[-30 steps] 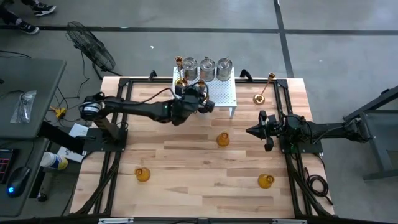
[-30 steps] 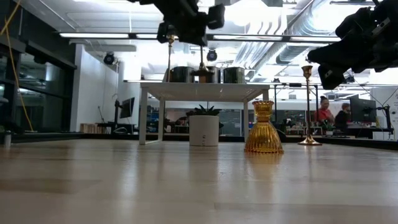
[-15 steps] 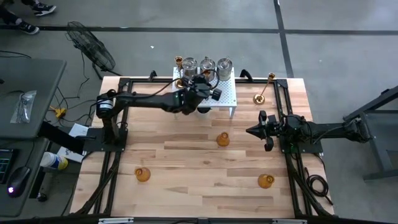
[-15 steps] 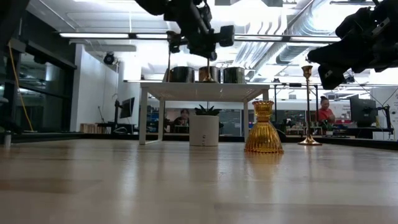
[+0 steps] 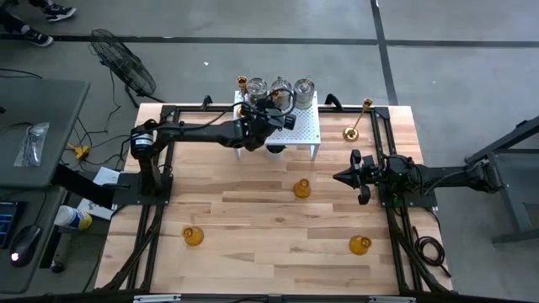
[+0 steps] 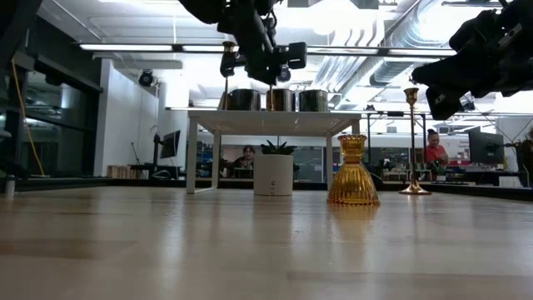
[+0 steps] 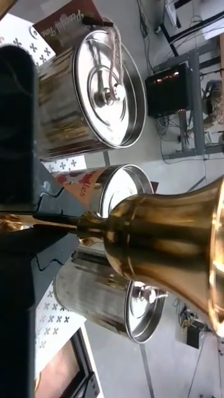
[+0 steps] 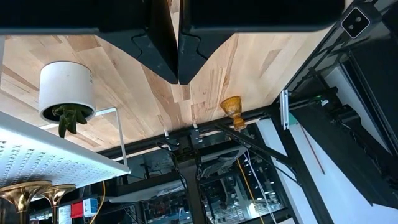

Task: Pick & Place candle stick holders
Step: Put the middle left gold candlestick holder on the shelf

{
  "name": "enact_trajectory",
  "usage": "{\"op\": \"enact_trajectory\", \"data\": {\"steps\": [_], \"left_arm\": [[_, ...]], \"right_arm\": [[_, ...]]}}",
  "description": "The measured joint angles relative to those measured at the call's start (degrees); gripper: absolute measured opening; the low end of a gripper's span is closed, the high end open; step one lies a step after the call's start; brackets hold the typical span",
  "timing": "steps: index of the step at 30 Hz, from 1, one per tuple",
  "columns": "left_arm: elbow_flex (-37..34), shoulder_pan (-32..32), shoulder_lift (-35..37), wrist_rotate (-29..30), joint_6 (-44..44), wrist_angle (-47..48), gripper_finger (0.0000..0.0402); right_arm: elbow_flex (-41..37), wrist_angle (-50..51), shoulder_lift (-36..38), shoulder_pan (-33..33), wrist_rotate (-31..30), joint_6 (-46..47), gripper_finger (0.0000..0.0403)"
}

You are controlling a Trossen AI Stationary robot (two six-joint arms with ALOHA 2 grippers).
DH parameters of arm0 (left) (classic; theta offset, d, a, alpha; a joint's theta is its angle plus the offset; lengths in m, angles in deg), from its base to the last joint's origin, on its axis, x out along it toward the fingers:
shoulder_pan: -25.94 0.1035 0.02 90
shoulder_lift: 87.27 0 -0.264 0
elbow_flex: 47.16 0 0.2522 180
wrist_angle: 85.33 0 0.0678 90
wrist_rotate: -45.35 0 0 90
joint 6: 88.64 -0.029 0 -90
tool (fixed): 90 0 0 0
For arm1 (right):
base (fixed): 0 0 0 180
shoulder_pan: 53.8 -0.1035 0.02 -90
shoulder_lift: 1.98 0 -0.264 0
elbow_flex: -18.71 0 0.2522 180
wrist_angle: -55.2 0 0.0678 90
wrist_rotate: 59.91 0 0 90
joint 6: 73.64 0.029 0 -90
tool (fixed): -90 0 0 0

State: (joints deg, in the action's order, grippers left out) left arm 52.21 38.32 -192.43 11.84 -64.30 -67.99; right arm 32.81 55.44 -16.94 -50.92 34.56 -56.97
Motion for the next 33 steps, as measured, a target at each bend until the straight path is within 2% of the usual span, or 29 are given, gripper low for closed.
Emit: {"op": "enact_trajectory", "data": {"steps": [33], "left_arm": [[0.00,2.25,-1.64,-3.09,-0.11,-0.68,0.0017]], "right_arm": [[0.01,0.02,0.01,0.02,0.07,0.01,0.0003]]}}
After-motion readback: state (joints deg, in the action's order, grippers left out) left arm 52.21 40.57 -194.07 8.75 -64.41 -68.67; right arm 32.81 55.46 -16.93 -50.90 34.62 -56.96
